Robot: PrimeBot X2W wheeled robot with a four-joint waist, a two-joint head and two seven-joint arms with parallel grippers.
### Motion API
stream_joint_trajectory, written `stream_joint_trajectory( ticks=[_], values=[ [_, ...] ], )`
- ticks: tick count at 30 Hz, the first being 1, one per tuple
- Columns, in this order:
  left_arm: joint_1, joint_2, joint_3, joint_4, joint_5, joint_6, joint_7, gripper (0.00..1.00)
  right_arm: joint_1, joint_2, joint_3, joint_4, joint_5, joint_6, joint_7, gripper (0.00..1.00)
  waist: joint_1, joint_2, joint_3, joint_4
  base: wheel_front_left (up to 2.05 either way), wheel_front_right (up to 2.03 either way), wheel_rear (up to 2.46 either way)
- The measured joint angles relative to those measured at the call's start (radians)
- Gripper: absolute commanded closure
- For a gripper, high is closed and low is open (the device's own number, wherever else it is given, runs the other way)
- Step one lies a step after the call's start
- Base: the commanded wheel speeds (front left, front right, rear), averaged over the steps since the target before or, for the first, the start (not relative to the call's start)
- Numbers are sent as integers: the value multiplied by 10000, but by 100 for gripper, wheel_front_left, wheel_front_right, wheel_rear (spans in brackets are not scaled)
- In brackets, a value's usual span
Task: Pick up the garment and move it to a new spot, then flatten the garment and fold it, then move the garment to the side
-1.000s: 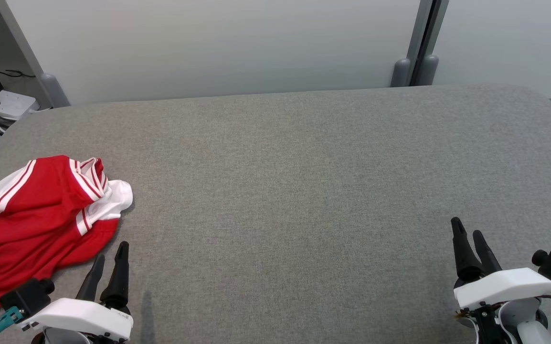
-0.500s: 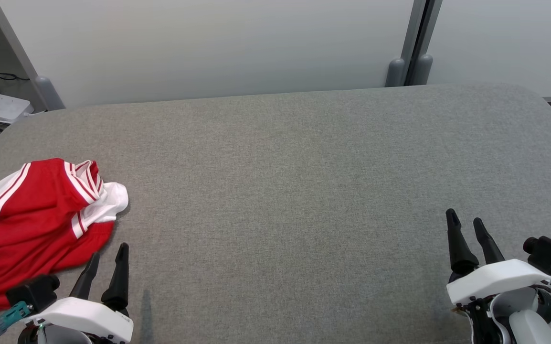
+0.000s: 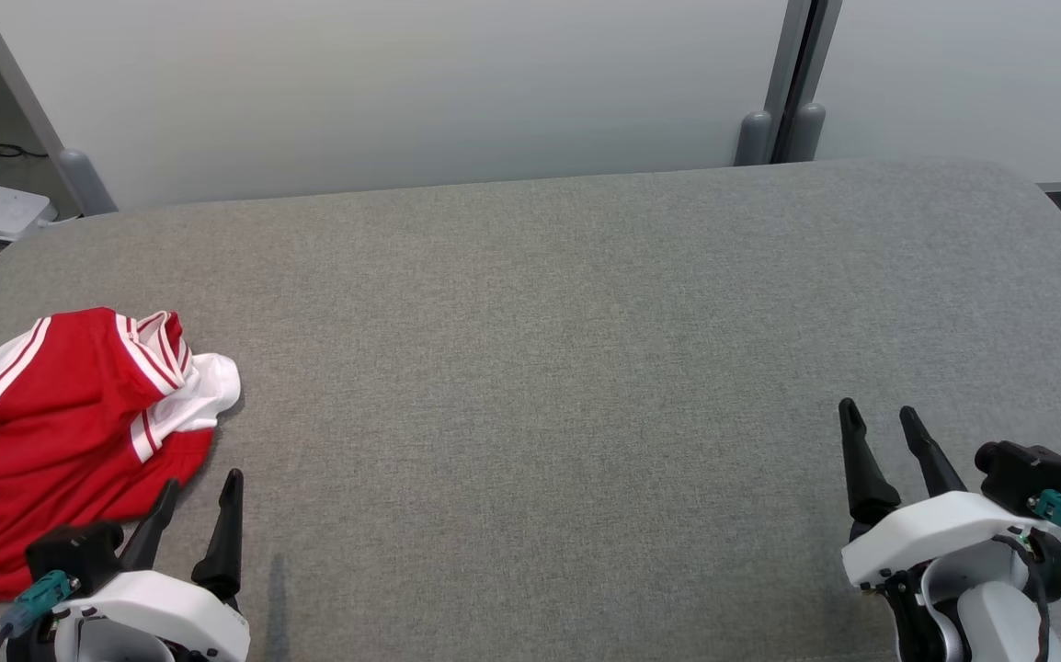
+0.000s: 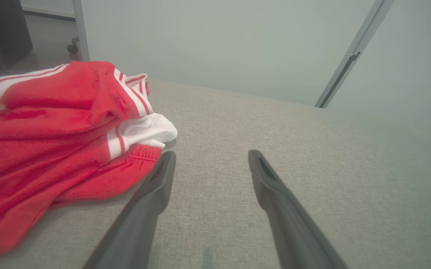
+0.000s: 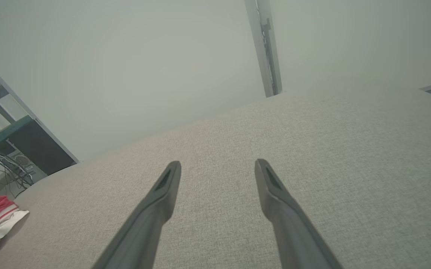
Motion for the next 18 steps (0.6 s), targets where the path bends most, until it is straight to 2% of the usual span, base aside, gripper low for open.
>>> stream_joint_trajectory(
  ticks=[18],
  values=[
    [-286,130,63,560,2284,-4,-500,0,-523,-48,268,652,-2121,0,-529,0,0,0,-27,-96,0,0,0]
  ],
)
